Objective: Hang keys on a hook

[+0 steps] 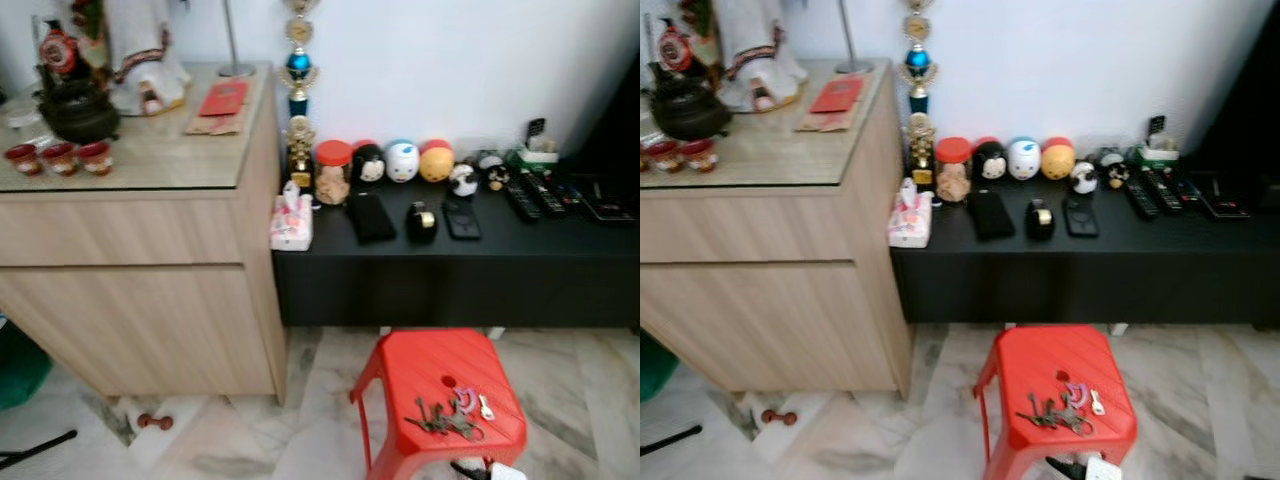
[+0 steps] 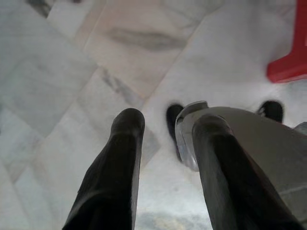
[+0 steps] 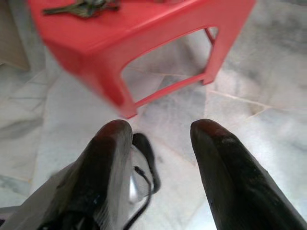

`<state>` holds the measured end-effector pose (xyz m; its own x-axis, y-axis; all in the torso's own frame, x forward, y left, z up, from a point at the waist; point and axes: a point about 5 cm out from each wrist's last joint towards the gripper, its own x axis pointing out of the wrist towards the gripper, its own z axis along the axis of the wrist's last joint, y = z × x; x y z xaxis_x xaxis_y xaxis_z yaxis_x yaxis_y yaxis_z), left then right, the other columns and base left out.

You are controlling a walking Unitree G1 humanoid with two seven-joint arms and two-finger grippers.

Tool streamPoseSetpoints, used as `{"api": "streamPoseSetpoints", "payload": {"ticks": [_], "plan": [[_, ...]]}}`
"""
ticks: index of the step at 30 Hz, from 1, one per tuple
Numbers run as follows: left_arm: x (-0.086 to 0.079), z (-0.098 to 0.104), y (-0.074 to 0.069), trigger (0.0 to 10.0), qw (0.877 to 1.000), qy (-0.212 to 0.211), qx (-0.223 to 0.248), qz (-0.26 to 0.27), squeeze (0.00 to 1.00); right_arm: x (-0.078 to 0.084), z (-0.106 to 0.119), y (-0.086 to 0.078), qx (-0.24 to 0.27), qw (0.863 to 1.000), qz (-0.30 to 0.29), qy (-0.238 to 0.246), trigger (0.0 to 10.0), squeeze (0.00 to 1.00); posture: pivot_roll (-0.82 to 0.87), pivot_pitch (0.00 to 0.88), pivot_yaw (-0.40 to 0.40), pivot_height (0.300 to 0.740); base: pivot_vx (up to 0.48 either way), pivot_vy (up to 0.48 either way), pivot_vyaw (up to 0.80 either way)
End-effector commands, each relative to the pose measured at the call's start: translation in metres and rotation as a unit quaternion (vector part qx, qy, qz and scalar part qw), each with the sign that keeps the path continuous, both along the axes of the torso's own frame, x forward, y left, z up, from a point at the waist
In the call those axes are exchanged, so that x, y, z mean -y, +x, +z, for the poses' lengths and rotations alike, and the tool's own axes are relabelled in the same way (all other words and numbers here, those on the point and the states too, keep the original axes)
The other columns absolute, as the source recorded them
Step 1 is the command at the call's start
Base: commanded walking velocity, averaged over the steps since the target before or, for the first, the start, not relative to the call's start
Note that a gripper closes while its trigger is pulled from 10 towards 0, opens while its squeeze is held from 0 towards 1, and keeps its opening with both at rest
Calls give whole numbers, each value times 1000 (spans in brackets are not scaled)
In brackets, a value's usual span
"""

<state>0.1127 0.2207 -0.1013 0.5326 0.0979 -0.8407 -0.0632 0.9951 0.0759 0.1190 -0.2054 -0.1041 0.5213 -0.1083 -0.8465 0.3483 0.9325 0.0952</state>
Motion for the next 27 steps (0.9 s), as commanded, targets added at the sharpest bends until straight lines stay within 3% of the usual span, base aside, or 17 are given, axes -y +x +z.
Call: {"api": "streamPoseSetpoints", "payload": {"ticks": [1, 5, 12, 15, 18, 21, 22, 23, 25, 27], "plan": [[-3, -1, -7, 10000, 1000, 3, -7, -1, 0, 2, 2, 4, 10, 1000, 0, -2, 10000, 0, -81, 0, 3, 740, 0, -401, 0], [-2, -1, -6, 10000, 1000, 1, -4, 6, 0, 18, 11, 24, 29, 1000, 0, -7, 10000, 0, -82, 0, 0, 740, 0, -265, 0], [0, -1, -2, 10000, 1000, 3, 0, 13, 0, 25, 21, 45, 52, 999, 4, -12, 10000, 0, -94, 0, 1, 740, 0, 0, 0], [0, 3, 6, 10000, 999, 5, 33, 29, 0, 26, 30, 63, 85, 996, 15, -21, 10000, 0, -94, 0, 0, 740, 0, 0, 0], [0, 5, 9, 10000, 998, 3, 49, 38, 0, 26, 32, 67, 97, 995, 17, -22, 10000, 0, -94, 0, -2, 740, 0, 0, 0], [0, 11, 18, 10000, 994, 11, 98, 47, 0, 25, 40, 80, 129, 991, 30, -27, 10000, 0, -80, 0, -10, 740, 0, 0, 0], [-5, 21, 38, 10000, 990, 31, 130, 43, 0, 24, 43, 84, 139, 989, 33, -29, 10000, 0, -76, 0, -13, 740, 0, 0, 0], [-21, 58, 98, 10000, 969, 48, 237, 46, 0, 22, 50, 95, 170, 984, 42, -32, 10000, 0, -76, 0, -13, 740, 0, 0, 0], [-30, 88, 131, 10000, 948, 44, 312, 46, 0, 19, 59, 107, 203, 977, 49, -32, 10000, 0, -80, 0, -11, 740, 0, 0, 0], [-31, 100, 141, 10000, 937, 43, 344, 40, 0, 17, 65, 115, 226, 972, 54, -31, 10000, 0, -78, 0, -13, 740, 0, 0, 0]]}}
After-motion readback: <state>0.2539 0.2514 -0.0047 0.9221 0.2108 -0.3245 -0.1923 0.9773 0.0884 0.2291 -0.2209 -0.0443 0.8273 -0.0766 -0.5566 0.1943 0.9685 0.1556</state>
